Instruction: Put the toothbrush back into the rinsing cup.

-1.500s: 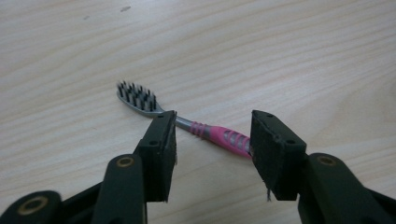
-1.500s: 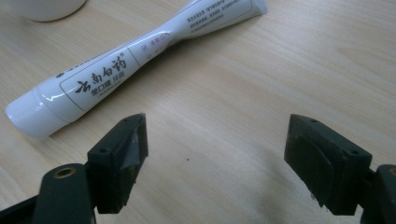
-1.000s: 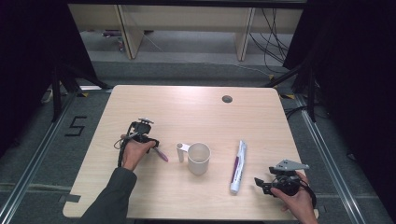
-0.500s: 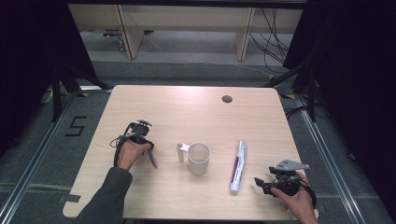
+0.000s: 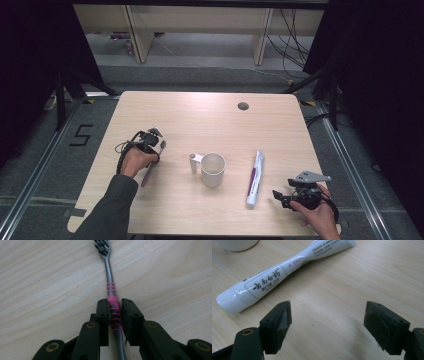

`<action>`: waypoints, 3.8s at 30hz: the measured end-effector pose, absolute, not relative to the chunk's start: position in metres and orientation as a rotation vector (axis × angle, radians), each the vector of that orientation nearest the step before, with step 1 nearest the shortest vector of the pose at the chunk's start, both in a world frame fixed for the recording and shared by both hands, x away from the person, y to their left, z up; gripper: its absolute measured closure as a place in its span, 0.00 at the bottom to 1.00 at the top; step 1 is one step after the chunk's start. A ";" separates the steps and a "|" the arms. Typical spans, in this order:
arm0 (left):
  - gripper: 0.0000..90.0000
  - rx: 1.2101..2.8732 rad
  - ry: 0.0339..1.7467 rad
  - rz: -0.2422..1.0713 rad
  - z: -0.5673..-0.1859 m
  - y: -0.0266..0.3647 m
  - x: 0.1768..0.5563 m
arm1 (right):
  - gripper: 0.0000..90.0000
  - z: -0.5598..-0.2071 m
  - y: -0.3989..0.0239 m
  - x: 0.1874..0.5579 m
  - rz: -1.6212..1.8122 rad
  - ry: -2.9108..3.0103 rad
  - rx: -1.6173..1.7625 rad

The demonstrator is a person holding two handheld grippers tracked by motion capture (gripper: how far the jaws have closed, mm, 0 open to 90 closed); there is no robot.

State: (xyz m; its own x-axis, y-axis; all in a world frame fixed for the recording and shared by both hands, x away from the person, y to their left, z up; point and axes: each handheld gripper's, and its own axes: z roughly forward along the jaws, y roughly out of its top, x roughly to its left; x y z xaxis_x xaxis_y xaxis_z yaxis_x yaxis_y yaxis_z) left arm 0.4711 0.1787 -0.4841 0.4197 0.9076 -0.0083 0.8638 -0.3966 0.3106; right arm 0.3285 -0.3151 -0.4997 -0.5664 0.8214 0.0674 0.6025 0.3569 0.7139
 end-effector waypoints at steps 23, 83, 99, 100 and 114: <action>0.88 2.538 1.440 0.192 -0.475 0.180 0.468 | 0.26 -0.500 -0.316 0.329 1.031 2.328 1.260; 0.88 1.695 0.940 0.461 -0.405 0.154 0.386 | 0.26 -0.498 -0.319 0.329 1.043 2.298 1.290; 0.88 1.669 0.880 0.442 -0.389 0.131 0.395 | 0.26 -0.498 -0.319 0.328 1.034 2.293 1.284; 0.88 1.663 0.880 0.444 -0.388 0.129 0.396 | 0.26 -0.498 -0.319 0.328 1.037 2.295 1.286; 0.88 1.665 0.854 0.447 -0.388 0.107 0.411 | 0.26 -0.499 -0.318 0.329 1.053 2.309 1.291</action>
State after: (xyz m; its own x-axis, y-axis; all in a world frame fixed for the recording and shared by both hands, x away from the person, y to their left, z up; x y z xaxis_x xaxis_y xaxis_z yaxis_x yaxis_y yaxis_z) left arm 0.4113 0.1066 -0.3881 0.6619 0.7352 -0.1459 0.2987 -0.0802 0.9510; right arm 0.3289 -0.3177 -0.4992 -0.5543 0.8271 0.0930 0.6124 0.3297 0.7185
